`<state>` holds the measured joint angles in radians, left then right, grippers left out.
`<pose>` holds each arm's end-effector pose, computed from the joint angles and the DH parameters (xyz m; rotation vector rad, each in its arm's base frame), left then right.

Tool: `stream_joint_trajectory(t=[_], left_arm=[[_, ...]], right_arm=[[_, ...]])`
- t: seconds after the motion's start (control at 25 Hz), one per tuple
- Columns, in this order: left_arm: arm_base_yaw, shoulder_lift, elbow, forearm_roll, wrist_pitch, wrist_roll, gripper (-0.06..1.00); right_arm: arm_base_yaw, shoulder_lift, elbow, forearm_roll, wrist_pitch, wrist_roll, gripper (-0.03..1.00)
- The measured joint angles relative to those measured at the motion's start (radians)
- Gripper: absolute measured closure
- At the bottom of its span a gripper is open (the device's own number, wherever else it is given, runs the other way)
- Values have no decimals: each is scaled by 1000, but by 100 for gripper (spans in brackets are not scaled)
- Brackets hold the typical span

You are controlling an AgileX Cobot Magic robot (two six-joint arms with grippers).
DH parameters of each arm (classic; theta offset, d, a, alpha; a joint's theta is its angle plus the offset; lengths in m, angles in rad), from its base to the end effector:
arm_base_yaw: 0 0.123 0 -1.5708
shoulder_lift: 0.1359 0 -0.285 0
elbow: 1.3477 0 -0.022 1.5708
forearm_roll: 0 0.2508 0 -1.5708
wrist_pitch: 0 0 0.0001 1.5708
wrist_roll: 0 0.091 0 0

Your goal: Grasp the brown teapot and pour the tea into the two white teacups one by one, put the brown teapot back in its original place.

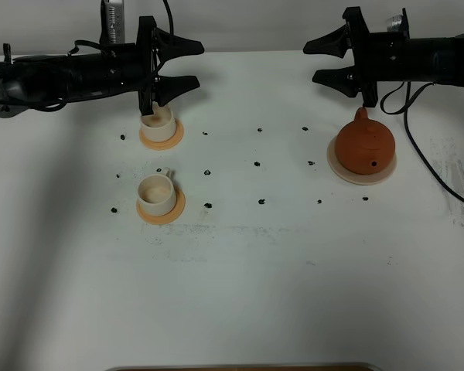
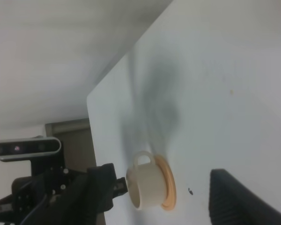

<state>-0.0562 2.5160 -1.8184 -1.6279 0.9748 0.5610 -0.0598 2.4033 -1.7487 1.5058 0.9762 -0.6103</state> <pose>0.5088 -0.1040 0.1056 -0.5313 2.2459 -1.6741 0.5021 0.0454 0.1368 0.4559 2.2512 1.5019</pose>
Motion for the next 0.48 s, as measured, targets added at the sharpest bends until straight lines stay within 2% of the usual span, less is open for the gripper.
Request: stream_joint_trajectory(t=[0.36, 0.48], left_arm=[[0, 0, 0, 2, 0, 0, 32], [1, 0, -3, 2, 0, 60, 32]], right_arm=[[0, 0, 0, 0, -1, 1, 43], [0, 0, 0, 0, -1, -19, 43]])
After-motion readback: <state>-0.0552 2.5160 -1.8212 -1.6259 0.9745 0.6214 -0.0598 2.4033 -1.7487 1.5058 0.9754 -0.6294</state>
